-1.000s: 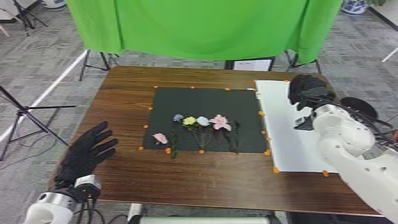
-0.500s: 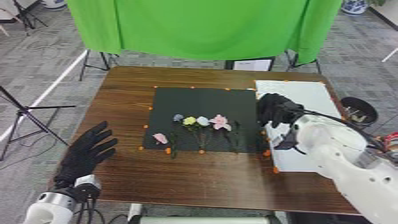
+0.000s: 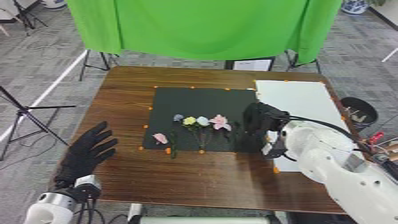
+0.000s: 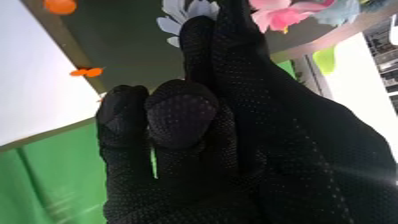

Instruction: Arrange flowers

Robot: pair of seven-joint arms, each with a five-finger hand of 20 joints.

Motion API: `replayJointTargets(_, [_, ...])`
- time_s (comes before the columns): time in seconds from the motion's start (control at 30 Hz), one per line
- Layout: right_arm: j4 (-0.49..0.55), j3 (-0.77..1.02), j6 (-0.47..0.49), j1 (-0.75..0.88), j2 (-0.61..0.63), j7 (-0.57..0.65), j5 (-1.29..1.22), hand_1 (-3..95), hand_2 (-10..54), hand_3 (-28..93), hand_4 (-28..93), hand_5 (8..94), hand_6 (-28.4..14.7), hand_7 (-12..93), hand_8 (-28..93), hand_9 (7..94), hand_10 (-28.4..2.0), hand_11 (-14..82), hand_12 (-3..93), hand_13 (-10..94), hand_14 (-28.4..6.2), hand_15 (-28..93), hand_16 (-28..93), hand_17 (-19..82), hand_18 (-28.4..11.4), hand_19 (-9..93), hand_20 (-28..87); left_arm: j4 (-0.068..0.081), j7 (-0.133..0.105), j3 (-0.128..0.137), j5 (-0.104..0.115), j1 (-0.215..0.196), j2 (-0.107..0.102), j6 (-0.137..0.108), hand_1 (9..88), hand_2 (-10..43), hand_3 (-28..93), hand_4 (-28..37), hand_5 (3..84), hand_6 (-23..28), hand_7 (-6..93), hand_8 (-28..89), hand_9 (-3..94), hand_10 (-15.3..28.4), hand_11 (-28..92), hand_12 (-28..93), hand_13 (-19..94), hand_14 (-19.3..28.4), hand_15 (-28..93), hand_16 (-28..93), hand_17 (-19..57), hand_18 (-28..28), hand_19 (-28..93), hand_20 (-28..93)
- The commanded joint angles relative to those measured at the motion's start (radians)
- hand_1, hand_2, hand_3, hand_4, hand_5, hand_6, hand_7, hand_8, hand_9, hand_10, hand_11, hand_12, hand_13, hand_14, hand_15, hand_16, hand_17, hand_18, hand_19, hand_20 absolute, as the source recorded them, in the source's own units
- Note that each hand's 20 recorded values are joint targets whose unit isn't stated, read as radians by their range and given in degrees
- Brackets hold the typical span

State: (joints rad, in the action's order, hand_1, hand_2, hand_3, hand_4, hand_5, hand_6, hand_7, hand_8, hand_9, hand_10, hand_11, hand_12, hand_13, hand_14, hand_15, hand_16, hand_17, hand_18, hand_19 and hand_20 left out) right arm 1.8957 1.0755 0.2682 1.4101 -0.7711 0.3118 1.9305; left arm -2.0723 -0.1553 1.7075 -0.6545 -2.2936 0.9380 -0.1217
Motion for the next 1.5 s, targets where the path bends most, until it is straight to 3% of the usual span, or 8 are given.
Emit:
replayJointTargets(0.03, [0.012,-0.004,0.024,0.006,-0.006,0.002,-0.001,48.5,-9.5,87,-28,64.8,2.1,55,2,81.6,-4.9,20.4,53.6,74,-3.2,70,41,33,-18.9,83,52,-0.001,0.009,0.0,-0.001,-0.008,0.003,0.007,25.7,-1.0,71,-27.5,27.1,3.4,22.1,-12,23.9,11.7,23,17,20,16.4,34,0,-9.4,23.1,41,8])
replayJointTargets(0.47, [0.008,-0.003,0.06,0.001,-0.007,0.036,-0.012,42.7,-9.5,83,-28,54.4,2.2,52,-1,73.7,-5.6,24.1,52.8,68,-4.1,76,36,29,-19.3,83,53,0.004,0.006,-0.006,0.004,-0.003,-0.012,0.01,25.7,-0.8,71,-27.0,27.2,3.6,21.2,-11,23.8,12.0,22,18,19,16.7,34,0,-9.6,23.3,41,8])
replayJointTargets(0.7, [0.015,0.019,0.077,0.004,-0.01,0.028,-0.024,39.2,-9.5,82,-28,55.7,3.7,37,-18,72.2,-6.1,28.6,49.5,68,-4.6,77,34,29,-19.7,83,54,0.006,0.011,-0.006,0.003,0.001,-0.013,0.014,25.7,-0.8,71,-27.1,27.3,3.6,21.2,-11,23.8,12.0,22,17,19,16.6,34,0,-9.6,23.3,41,8])
replayJointTargets(0.9, [0.044,0.069,0.067,0.019,-0.012,0.028,-0.038,36.8,-9.5,82,-28,53.3,3.2,31,-17,70.7,-7.0,33.9,45.5,67,-5.0,78,34,29,-20.1,83,54,0.005,0.008,-0.004,0.004,-0.002,-0.014,0.011,25.7,-0.8,71,-26.8,27.2,3.7,21.1,-11,23.7,12.0,22,18,19,16.8,34,0,-9.6,23.3,41,8])
replayJointTargets(1.0, [0.064,0.112,0.015,0.041,-0.013,-0.031,-0.076,35.5,-9.5,84,-28,52.5,3.0,30,-17,70.0,-7.4,36.1,43.7,67,-5.5,78,34,29,-20.3,83,54,0.005,0.007,-0.003,0.002,-0.002,-0.011,0.011,25.8,-0.8,71,-26.8,27.3,3.7,21.0,-11,23.7,12.0,22,18,19,16.9,34,0,-9.6,23.3,41,8])
replayJointTargets(1.1, [0.07,0.149,0.039,0.056,-0.023,-0.146,-0.151,39.3,-9.5,85,-28,53.2,3.8,31,-17,69.1,-7.6,32.3,53.3,65,-6.0,79,35,27,-19.9,82,54,0.005,0.009,-0.002,0.004,-0.005,-0.01,0.011,25.7,-0.7,71,-26.8,27.3,3.7,21.0,-11,23.8,12.0,22,18,19,16.9,34,0,-9.6,23.3,41,8])
replayJointTargets(1.27, [0.076,0.147,0.156,0.049,-0.055,-0.308,-0.109,42.0,-9.5,90,-28,54.7,6.0,32,-19,51.7,-10.3,43.0,55.9,52,-6.7,74,42,20,-19.8,73,52,0.003,0.005,-0.005,0.005,-0.005,-0.013,0.007,25.8,-0.7,70,-26.8,27.3,3.8,20.9,-11,23.8,12.1,22,18,19,17.0,34,0,-9.6,23.3,41,8])
replayJointTargets(1.5, [0.07,0.107,0.098,0.017,-0.083,-0.39,-0.069,35.0,-4.3,93,-22,49.8,5.7,32,-19,36.8,-12.0,51.3,33.6,36,-9.0,72,23,14,-20.4,67,49,0.002,0.002,-0.009,0.005,0.0,-0.013,0.007,26.0,-0.6,70,-26.6,27.7,4.1,20.6,-11,23.8,12.3,23,18,19,17.2,35,-1,-9.8,23.4,42,8])
